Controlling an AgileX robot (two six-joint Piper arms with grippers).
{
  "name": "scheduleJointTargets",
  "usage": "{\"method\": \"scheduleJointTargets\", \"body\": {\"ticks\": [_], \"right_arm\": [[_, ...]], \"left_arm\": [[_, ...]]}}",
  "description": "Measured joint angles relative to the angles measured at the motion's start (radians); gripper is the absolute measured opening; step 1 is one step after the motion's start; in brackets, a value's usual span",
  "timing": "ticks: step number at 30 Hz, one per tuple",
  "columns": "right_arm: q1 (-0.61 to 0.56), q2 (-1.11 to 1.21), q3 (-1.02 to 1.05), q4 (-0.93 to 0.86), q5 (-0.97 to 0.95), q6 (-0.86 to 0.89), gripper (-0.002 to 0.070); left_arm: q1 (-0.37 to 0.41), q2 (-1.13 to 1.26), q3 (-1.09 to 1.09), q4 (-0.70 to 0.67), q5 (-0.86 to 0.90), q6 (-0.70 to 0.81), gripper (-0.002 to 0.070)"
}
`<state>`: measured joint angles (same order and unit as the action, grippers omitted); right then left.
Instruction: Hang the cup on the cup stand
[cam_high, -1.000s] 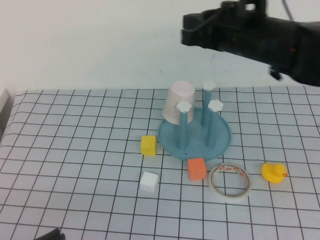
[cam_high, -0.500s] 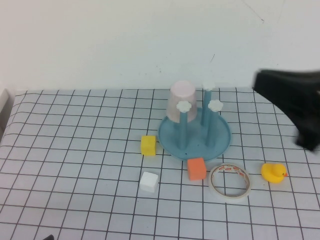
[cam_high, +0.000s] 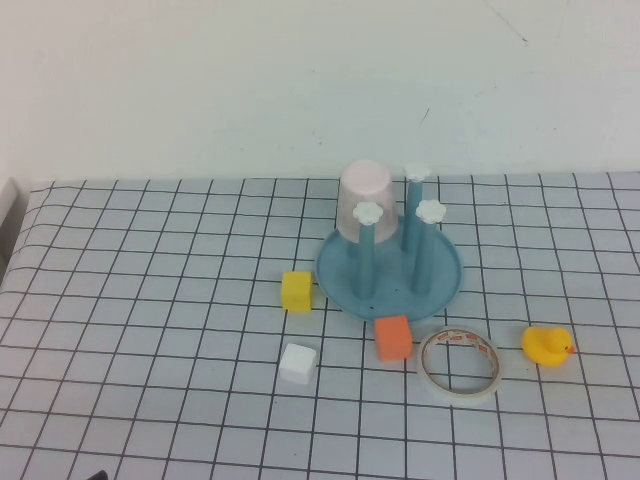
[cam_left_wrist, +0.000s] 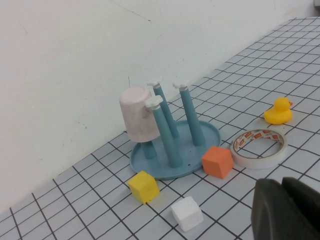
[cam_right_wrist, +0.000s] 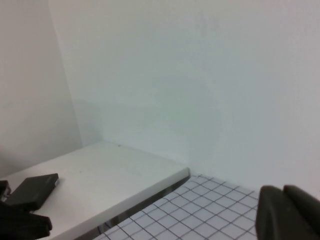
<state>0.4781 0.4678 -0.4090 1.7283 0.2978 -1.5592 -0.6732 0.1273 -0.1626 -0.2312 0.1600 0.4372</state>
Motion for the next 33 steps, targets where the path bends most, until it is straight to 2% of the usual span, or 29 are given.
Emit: {"method": "scheduleJointTargets", "body": {"ticks": [12,20,31,33], "right_arm": [[0.000,-0.071,0.061,-0.002,-0.014,0.004,0.0005],[0.000,-0.071,0.171,-0.002,-0.133,0.004,0.0005],[0.000,-0.078,0.186,-0.001,-0.256,-0.011,0.0002],[0.000,-0.096,0.194,-0.054,-0.279,0.008,0.0002]], "left_arm": [[0.000,0.000,0.000,0.000,0.001,0.000,-0.0001],[0.000,0.000,0.000,0.000,0.001,0.000,-0.0001],[0.000,0.000,0.000,0.000,0.001,0.000,-0.0001],[0.000,0.000,0.000,0.000,0.001,0.000,-0.0001]]}}
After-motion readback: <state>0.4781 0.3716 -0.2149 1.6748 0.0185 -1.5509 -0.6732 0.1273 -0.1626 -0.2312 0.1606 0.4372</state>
